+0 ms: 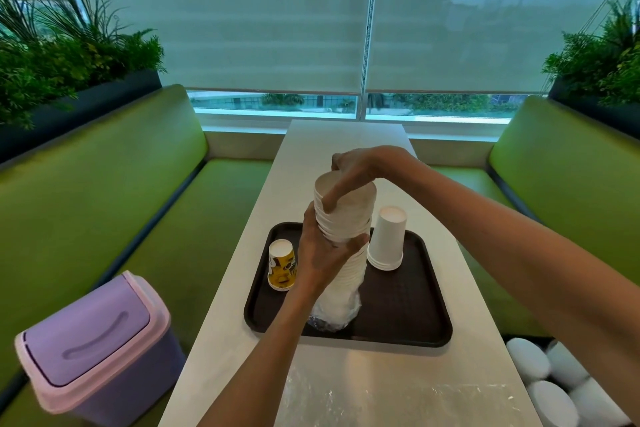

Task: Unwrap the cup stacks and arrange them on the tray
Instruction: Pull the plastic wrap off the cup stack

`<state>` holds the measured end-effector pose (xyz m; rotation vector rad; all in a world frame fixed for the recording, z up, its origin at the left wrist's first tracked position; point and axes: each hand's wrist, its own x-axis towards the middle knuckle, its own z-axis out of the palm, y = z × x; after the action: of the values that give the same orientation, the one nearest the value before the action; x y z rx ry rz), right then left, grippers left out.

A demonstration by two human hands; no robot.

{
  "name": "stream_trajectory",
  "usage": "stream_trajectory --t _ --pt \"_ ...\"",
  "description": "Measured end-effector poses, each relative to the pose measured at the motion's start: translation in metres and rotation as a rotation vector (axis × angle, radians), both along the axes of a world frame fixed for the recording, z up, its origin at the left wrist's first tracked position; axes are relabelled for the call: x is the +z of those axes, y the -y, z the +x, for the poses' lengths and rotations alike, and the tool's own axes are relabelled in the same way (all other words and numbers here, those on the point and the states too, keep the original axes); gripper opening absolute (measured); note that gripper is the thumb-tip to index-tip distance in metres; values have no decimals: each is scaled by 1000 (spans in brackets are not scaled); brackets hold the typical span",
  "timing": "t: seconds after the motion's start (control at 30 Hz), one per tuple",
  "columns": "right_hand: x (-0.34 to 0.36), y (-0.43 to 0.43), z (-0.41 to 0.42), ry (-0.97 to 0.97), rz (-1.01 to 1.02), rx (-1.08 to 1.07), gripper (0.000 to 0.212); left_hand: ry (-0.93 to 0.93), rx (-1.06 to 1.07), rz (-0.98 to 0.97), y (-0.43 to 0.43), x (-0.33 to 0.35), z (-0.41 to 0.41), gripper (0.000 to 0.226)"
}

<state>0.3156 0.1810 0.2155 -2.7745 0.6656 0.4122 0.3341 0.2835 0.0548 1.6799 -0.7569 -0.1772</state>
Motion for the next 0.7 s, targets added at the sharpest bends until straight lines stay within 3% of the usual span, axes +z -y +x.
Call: stream_trajectory --t 0.23,0.43,0.57,0.7 --pt "5 -2 -1 38 35 5 76 35 32 -17 5 -1 -3 116" --pt "37 -3 -18 173 -36 5 74 40 35 49 5 3 11 98" --pt "64 0 -38 228 -12 -58 74 6 38 98 2 6 18 100" --pt "68 3 -50 170 35 -116 65 24 -8 55 -5 7 16 100"
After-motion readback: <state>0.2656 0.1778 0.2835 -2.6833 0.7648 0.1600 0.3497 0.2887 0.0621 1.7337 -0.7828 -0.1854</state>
